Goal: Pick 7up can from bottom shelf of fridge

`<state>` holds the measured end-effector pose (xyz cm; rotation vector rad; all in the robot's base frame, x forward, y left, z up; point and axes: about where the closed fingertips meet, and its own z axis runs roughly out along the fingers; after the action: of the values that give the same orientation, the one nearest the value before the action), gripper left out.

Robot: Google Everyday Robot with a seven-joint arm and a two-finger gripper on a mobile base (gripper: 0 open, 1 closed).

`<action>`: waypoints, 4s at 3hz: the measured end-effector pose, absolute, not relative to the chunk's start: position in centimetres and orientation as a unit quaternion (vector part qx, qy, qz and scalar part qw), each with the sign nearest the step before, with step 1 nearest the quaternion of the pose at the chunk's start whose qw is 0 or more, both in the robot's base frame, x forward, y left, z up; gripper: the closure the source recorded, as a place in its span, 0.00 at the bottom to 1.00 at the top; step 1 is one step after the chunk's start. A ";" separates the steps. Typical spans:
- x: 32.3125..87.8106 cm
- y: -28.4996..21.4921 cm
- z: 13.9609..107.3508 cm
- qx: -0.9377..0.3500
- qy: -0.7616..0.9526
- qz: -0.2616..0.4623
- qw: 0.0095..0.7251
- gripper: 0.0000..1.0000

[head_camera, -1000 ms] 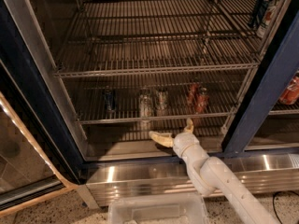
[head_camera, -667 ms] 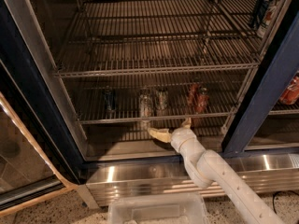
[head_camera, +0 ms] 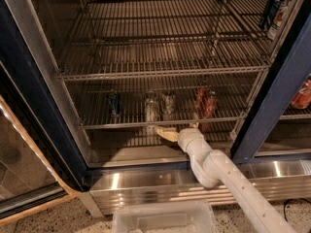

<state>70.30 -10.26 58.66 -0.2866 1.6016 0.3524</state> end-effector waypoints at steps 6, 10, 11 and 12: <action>79.5 -11.7 57.1 -0.110 0.718 0.110 0.679 0.44; 85.8 -10.2 56.2 -0.106 0.721 0.120 0.674 0.32; 86.2 -10.4 56.2 -0.100 0.721 0.118 0.676 0.23; 86.5 -10.5 56.1 -0.094 0.721 0.115 0.677 0.23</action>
Offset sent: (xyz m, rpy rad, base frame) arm 0.0611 -0.0447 -0.0145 -0.0323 0.0008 -0.1442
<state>86.53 -10.51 56.13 -0.2111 1.6196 0.2580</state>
